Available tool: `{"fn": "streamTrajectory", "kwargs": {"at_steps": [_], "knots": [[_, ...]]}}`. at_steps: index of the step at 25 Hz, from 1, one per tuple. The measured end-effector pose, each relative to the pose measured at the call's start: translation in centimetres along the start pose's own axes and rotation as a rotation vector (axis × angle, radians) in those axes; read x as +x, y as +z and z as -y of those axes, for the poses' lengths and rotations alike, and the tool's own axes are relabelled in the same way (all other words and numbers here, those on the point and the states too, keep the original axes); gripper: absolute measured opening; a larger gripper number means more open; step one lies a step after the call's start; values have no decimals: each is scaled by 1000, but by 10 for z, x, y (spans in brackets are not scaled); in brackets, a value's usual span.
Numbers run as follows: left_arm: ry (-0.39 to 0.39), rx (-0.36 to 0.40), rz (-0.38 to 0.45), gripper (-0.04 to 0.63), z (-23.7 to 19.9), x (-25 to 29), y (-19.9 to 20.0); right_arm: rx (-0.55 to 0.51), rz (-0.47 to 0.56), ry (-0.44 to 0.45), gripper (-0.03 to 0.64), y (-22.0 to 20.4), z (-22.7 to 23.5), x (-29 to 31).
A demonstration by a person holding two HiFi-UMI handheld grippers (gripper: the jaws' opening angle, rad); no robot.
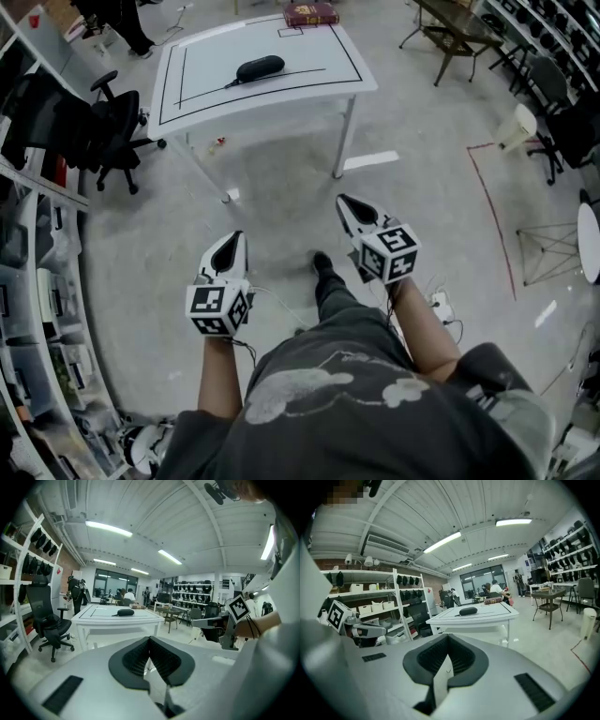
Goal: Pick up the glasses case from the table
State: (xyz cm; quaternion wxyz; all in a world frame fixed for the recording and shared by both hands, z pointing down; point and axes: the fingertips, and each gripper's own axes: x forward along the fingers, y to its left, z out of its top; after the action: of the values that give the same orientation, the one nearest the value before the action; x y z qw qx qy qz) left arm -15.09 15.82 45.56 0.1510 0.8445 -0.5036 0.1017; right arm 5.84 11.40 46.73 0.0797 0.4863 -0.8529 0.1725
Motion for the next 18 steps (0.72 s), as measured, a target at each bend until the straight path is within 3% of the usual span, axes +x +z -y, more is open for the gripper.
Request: {"fn": "streamTrajectory", "kwargs": {"at_steps": [9,18], "knots": [[68,20,12,2,-29,95,55,-4,-12,66,0,51,70,87],[143,15,16,2,-49,169,85,-3,-30,145,0,77,125,156]]}}
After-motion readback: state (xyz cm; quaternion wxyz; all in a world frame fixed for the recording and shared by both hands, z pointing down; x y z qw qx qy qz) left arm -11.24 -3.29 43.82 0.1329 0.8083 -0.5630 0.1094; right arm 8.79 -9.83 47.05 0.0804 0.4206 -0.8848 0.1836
